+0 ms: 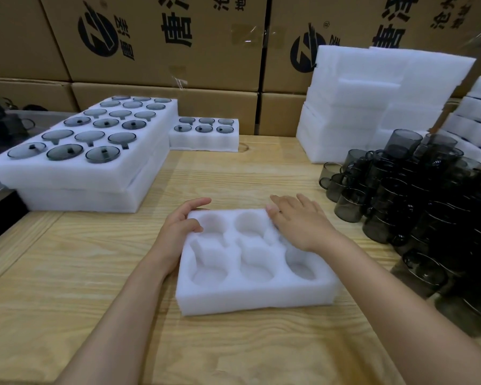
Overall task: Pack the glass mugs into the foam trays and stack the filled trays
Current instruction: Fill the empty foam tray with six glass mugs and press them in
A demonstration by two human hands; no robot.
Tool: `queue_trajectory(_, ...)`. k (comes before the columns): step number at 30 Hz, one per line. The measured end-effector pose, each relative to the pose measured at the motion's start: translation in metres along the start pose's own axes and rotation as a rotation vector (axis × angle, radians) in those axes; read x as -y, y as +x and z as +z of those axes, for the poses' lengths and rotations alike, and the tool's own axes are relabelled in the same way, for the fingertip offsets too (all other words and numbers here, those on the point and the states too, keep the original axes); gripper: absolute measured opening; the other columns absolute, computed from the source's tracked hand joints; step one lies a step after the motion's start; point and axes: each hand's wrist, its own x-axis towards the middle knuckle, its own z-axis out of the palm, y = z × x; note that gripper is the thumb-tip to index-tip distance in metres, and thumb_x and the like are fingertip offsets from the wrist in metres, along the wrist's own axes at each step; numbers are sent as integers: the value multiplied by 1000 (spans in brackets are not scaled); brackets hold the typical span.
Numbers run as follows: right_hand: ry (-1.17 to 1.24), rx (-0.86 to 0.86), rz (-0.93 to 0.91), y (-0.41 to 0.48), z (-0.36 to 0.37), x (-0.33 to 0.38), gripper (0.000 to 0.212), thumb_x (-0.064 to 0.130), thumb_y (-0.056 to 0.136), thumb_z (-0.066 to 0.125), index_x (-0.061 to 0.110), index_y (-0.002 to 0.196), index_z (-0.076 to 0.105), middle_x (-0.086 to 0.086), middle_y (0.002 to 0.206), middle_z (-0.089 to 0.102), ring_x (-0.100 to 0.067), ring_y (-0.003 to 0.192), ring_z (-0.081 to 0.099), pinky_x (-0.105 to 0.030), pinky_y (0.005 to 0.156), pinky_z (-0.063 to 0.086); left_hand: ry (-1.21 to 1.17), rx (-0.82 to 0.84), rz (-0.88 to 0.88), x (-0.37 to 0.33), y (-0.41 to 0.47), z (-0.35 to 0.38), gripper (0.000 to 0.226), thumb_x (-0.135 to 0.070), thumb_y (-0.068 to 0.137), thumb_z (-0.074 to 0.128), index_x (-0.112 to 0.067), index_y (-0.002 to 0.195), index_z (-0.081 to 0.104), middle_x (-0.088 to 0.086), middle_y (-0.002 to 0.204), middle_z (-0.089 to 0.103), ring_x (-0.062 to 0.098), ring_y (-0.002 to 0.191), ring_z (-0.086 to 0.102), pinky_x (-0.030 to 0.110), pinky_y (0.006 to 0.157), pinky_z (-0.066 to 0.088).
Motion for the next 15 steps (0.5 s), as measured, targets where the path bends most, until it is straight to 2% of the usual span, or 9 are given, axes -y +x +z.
queue_trajectory(2, 175, -234, -52, -6, -9, -7, 54, 48, 98, 24, 10, 125, 52, -9, 129, 53, -35, 128, 37, -39, 104, 26, -2, -4, -1, -1, 0, 0, 61, -3, 52, 50, -19, 109, 67, 3, 90, 62, 21, 78, 62, 32, 68, 51)
queue_trajectory(4, 66, -529, 31, -8, -24, -25, 40, 34, 97, 41, 4, 117, 58, -16, 123, 56, -38, 117, 45, -40, 96, 36, 1, -3, 3, -1, -1, 1, 60, -4, 52, 50, -20, 107, 67, 2, 87, 62, 20, 76, 62, 31, 67, 51)
queue_trajectory(6, -186, -752, 219, -9, -43, -49, 37, 29, 92, 50, 2, 114, 59, -22, 122, 52, -40, 112, 42, -44, 90, 36, 2, 2, 10, -2, -1, 1, 60, -3, 52, 50, -20, 107, 67, 2, 88, 62, 20, 76, 62, 30, 67, 51)
queue_trajectory(7, -284, -765, 335, -10, -52, -60, 40, 31, 90, 53, 1, 116, 58, -24, 125, 48, -40, 113, 38, -44, 91, 33, 2, 7, 13, -2, -1, 1, 61, -3, 52, 49, -20, 108, 67, 2, 89, 62, 19, 76, 63, 29, 66, 52)
queue_trajectory(8, -365, -707, 453, -12, -61, -70, 44, 35, 90, 54, 1, 118, 56, -24, 129, 43, -40, 118, 34, -45, 95, 30, 2, 12, 15, -2, -1, 1, 62, -3, 52, 49, -20, 108, 66, 2, 89, 62, 17, 75, 63, 28, 65, 52)
queue_trajectory(10, -515, -499, 629, -15, -70, -85, 47, 38, 91, 52, 4, 123, 54, -21, 137, 34, -38, 127, 24, -45, 104, 22, 3, 19, 22, -2, -1, 0, 62, -3, 52, 49, -19, 109, 67, 1, 90, 63, 15, 75, 65, 25, 63, 53)
queue_trajectory(12, -608, -394, 678, -15, -69, -96, 41, 34, 91, 52, 8, 122, 55, -18, 138, 32, -38, 129, 20, -45, 107, 19, -7, 23, 33, -2, -2, 1, 60, -1, 56, 49, -18, 111, 67, 0, 90, 66, 14, 74, 66, 23, 61, 54)
queue_trajectory(15, -670, -409, 639, -15, -63, -102, 33, 28, 91, 53, 11, 118, 58, -16, 133, 36, -37, 124, 23, -47, 107, 20, -49, 30, 38, -1, 0, 2, 53, 14, 74, 43, -17, 112, 65, 2, 94, 69, 16, 77, 68, 24, 62, 55)
